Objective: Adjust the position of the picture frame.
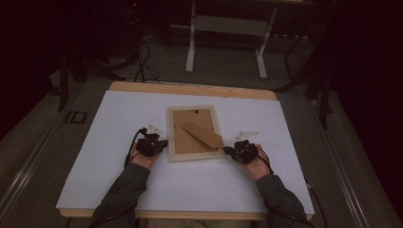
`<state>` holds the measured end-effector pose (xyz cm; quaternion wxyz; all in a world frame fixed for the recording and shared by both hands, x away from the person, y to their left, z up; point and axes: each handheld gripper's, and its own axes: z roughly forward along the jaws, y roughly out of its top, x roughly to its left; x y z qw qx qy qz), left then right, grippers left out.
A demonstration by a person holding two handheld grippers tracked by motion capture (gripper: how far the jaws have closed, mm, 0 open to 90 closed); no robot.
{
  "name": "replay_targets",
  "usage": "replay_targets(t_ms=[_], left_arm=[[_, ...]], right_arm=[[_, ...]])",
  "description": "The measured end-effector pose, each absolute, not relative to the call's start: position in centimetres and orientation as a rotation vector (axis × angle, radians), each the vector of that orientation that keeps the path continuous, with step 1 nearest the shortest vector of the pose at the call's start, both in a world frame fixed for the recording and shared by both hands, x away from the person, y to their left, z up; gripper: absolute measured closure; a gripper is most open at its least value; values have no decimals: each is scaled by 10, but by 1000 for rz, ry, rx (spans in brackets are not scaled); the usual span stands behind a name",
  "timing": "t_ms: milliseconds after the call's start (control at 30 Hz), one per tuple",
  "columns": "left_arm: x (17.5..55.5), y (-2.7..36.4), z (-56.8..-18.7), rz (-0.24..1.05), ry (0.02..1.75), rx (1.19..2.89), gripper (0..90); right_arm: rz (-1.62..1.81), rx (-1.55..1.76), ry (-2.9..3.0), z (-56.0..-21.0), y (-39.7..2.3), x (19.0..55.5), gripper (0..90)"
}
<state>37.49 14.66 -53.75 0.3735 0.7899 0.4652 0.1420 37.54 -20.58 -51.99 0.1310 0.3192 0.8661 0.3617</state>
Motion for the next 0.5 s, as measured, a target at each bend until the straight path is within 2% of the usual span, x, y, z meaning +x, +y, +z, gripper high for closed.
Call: replay_targets(t_ms=[500], left_arm=[[380,148,-536,357,1197,2038,900]], right_arm=[[1101,1010,2516,-527,-209,371,899]])
